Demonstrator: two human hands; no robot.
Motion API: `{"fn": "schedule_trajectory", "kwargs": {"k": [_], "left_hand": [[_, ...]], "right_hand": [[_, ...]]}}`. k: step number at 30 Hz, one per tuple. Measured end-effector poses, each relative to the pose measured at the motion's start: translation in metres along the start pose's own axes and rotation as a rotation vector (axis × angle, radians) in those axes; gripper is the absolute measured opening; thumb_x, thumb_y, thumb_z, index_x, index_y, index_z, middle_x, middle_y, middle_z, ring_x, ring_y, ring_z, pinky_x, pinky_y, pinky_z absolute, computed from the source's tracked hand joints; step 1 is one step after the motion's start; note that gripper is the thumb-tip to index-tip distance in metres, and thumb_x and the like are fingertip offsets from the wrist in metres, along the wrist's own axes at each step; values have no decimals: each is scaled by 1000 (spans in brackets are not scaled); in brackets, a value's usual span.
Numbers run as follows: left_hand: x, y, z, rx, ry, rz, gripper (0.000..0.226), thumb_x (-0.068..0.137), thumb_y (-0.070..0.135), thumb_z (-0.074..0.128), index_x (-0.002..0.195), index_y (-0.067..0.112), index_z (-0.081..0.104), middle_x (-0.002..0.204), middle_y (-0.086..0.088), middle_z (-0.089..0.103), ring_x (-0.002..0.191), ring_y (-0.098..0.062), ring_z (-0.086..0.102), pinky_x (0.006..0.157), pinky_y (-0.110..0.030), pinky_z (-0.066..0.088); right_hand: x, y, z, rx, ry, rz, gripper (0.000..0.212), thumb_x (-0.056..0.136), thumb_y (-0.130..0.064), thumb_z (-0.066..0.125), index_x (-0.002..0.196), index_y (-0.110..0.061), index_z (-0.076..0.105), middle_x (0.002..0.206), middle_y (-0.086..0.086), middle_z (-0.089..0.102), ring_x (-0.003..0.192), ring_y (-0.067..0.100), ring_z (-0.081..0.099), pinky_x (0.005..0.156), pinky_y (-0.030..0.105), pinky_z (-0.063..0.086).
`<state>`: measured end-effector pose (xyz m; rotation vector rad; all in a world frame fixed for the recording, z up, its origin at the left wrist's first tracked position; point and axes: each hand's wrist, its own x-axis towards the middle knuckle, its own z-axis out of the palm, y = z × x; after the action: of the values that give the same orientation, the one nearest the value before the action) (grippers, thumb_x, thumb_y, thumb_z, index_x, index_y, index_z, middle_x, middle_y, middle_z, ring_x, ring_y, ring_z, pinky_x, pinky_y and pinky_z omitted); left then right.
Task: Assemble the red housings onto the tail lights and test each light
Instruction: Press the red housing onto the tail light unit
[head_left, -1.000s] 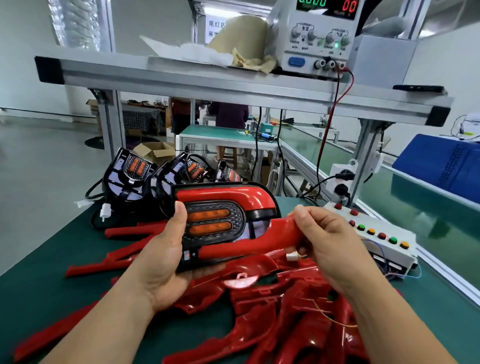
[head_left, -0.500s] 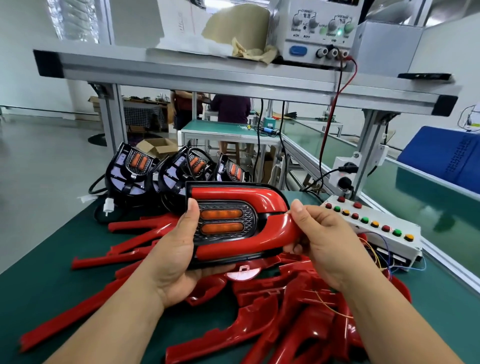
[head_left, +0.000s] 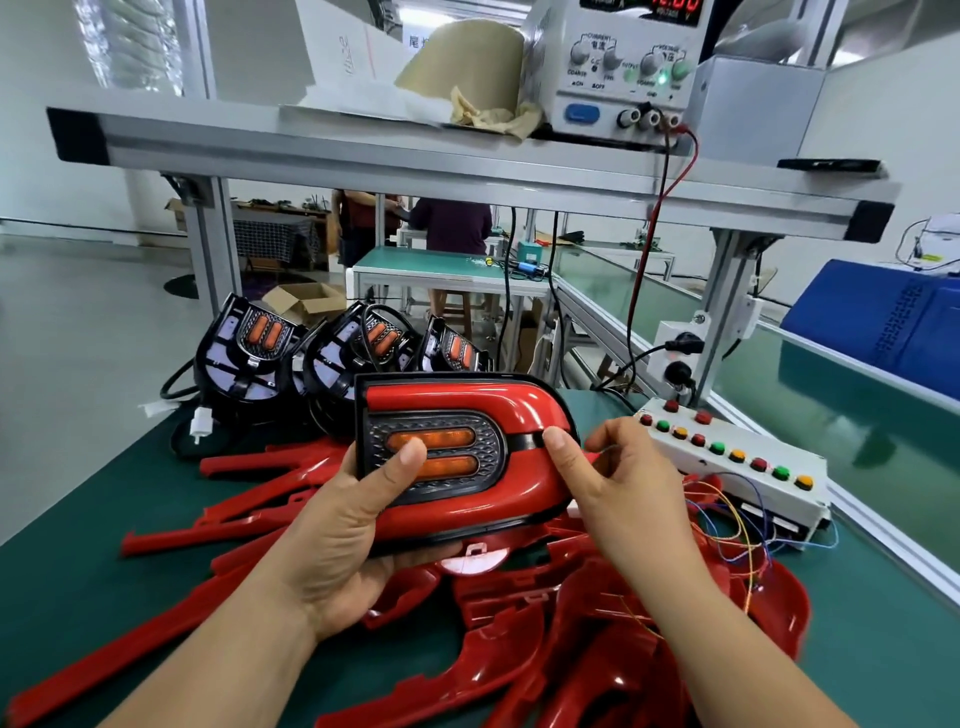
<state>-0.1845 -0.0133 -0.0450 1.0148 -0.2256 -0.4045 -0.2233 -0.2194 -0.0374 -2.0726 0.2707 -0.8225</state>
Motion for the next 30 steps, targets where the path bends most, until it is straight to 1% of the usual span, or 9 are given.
{"fn": "schedule_trajectory", "kwargs": {"k": [1,4,6,8,11,13,17,25,30], "left_hand": [[0,-1,0,6,-4,2,91,36,41,99,119,26,65,112,-9,73,96,-32,72,63,-43,59],[-1,-1,-2,53,-46,-8,90,41,17,95,124,19,61,113,-11,73,97,-32,72,63,-39,60],[-1,0,-3,68,-98,-10,91,41,5,92,125,14,59,113,-15,72,97,-35,72,64,-38,60],[-3,0,-3,79,-131,4,80,49,-4,83,124,12,60,113,-17,72,96,-36,72,63,-37,60],[-4,2,-3,83,-139,22,76,51,-5,77,124,11,60,113,-17,72,96,-37,71,63,-37,61],[-4,4,-4,91,-140,24,74,57,-11,79,125,11,59,113,-17,71,97,-37,71,64,-38,61],[-4,9,-7,126,-116,36,71,60,-6,73,126,15,57,112,-13,73,97,-34,72,65,-36,61],[-4,10,-10,122,-127,44,61,68,1,72,125,19,59,116,-12,72,102,-32,71,69,-32,60],[-2,8,-11,158,-146,51,56,74,1,67,126,20,58,117,-11,71,103,-30,70,71,-30,60]], "right_hand": [[0,1,1,3,4,16,60,59,-82,47,81,-26,49,65,-3,58,61,14,60,58,32,47],[-1,2,4,72,13,95,61,58,-81,48,89,-29,49,75,-5,60,70,11,61,63,29,49],[-1,0,5,274,-70,230,68,58,-78,54,103,-26,54,90,1,65,83,17,67,72,38,58],[1,-3,4,586,-255,374,71,63,-68,63,108,-14,62,100,12,71,87,23,71,72,41,61],[2,-5,-4,892,-509,399,36,74,-40,69,92,-10,75,91,15,74,80,21,72,65,34,60],[2,-3,-7,979,-574,378,18,77,-22,67,85,-11,78,89,15,74,78,22,73,63,33,59],[3,1,-5,979,-572,371,18,76,-18,67,88,-8,76,93,20,73,82,26,73,66,35,59],[2,-3,-6,995,-494,398,40,77,-15,65,113,0,60,101,21,70,85,29,71,67,39,61],[4,-2,-7,1031,-511,426,37,74,-9,65,110,-3,60,97,19,71,78,26,72,61,36,59]]}}
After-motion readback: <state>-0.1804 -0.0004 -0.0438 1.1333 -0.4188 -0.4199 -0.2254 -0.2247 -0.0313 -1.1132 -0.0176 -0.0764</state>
